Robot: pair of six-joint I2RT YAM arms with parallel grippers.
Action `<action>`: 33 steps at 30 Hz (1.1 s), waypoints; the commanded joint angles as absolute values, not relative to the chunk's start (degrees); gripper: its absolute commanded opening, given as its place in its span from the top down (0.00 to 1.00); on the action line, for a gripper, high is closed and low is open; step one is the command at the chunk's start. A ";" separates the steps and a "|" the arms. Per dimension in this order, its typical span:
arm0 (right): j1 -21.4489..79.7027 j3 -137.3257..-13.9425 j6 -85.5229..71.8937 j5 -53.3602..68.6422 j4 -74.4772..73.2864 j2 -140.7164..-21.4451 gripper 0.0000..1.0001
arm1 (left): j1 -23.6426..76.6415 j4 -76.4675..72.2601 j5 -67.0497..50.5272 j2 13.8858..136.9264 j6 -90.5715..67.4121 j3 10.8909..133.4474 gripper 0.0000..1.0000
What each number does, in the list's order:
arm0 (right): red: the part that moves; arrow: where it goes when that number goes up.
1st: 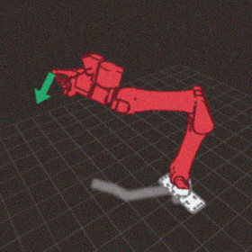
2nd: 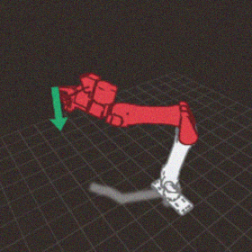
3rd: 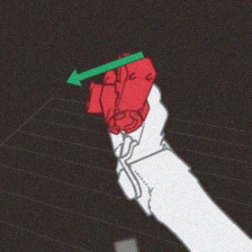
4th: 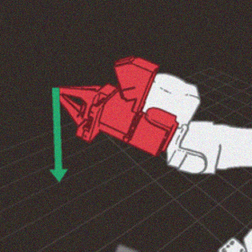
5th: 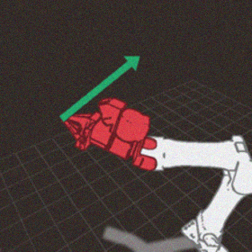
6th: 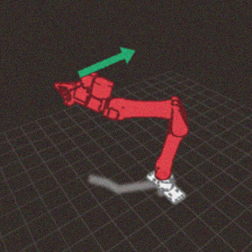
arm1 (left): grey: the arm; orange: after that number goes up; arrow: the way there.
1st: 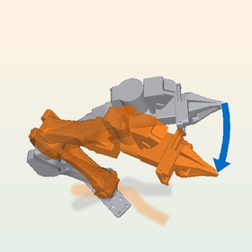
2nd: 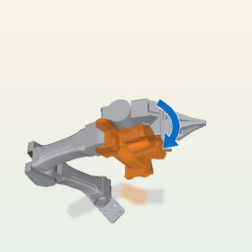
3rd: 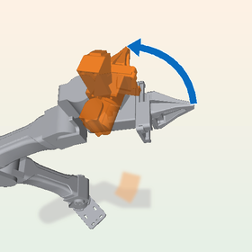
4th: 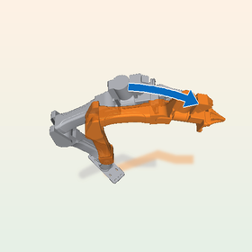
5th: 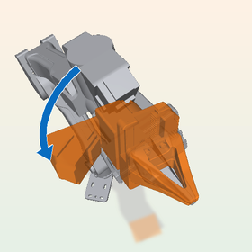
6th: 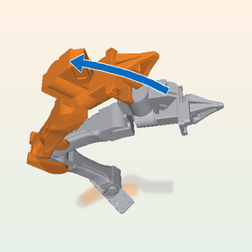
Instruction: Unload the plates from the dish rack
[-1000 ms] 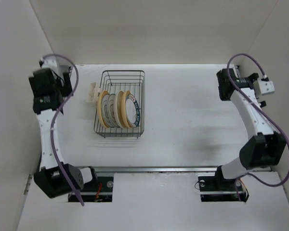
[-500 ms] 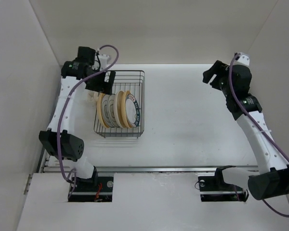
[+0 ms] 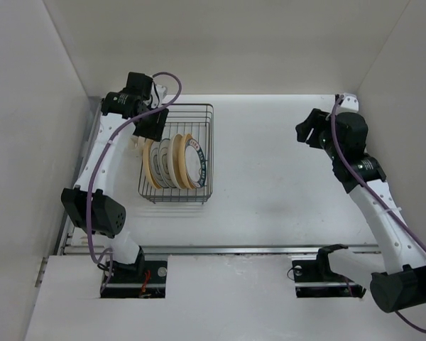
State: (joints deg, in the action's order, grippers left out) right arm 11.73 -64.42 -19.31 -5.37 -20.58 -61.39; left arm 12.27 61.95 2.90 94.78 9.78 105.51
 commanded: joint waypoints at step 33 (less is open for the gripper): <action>12.30 -63.11 -16.00 -6.59 -21.45 -59.94 0.35 | 14.76 58.89 19.58 100.55 7.13 103.35 1.00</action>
State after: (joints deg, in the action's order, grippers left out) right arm 11.73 -62.98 -16.67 -5.85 -22.28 -60.03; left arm 14.41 59.31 15.68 100.53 8.36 102.83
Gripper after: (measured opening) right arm 0.650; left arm 0.095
